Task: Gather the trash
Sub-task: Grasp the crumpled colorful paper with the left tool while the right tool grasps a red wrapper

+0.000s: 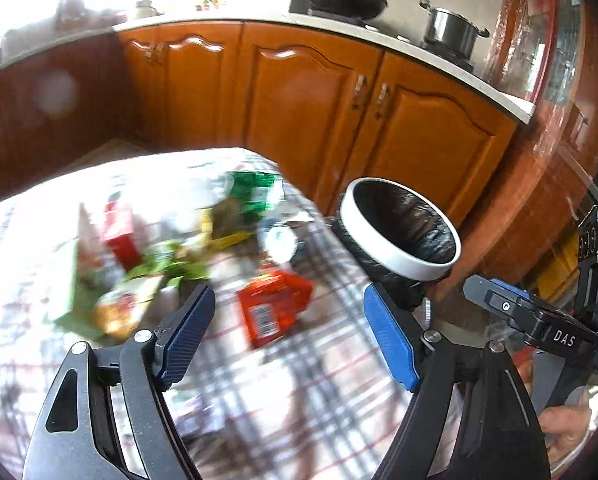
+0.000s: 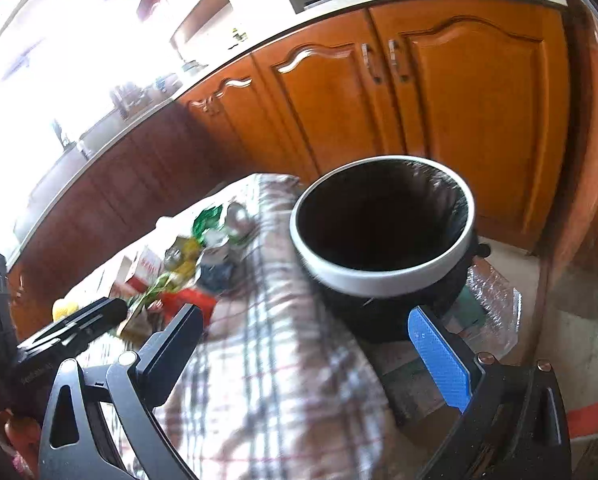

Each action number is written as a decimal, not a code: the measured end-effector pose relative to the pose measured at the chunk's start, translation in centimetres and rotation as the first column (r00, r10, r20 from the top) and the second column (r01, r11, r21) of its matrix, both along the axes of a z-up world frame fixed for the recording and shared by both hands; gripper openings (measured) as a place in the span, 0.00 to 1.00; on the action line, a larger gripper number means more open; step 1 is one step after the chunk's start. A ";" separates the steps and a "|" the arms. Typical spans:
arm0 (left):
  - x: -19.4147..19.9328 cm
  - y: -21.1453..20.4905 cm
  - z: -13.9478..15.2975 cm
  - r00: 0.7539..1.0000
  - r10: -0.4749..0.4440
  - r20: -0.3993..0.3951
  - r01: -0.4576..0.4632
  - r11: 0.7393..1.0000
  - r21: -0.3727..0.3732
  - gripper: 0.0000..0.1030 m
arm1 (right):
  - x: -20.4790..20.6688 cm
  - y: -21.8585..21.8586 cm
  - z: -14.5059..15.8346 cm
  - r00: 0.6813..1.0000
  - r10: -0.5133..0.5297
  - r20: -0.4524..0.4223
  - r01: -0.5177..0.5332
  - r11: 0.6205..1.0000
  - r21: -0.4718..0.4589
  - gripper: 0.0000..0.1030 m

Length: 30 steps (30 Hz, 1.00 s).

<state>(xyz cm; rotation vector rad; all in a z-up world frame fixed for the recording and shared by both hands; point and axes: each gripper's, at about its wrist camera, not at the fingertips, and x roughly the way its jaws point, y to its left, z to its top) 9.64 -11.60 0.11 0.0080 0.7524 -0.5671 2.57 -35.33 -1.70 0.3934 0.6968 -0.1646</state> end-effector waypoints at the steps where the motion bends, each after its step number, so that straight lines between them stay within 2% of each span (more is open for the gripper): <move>1: -0.3 1.1 0.1 1.000 0.015 0.007 -0.015 1.000 0.000 0.78 | 0.1 0.8 0.0 1.000 0.024 0.003 -0.024 1.000 -0.004 1.00; 7: -1.5 5.3 -0.6 0.998 0.059 -0.003 -0.059 0.998 -0.004 0.79 | 0.2 4.7 0.2 0.992 0.120 0.029 -0.118 0.992 -0.044 1.00; 13: -2.6 8.6 -1.6 0.996 0.089 -0.019 -0.089 0.996 0.010 0.80 | 0.1 7.9 0.4 0.979 0.177 0.104 -0.173 0.984 -0.052 1.00; 22: -3.2 10.9 -3.8 0.992 0.107 -0.068 -0.105 0.994 0.034 0.80 | 2.3 10.3 -1.3 0.972 0.232 0.023 -0.231 0.972 -0.051 0.99; 28: -2.9 10.0 -4.9 0.992 0.080 -0.098 -0.075 0.996 0.047 0.80 | 3.7 10.8 -2.0 0.966 0.257 0.003 -0.257 0.966 -0.038 0.84; 30: -2.7 9.4 -5.4 0.992 0.069 -0.108 -0.063 0.996 0.063 0.80 | 4.4 11.0 -2.3 0.963 0.270 -0.011 -0.271 0.962 -0.029 0.71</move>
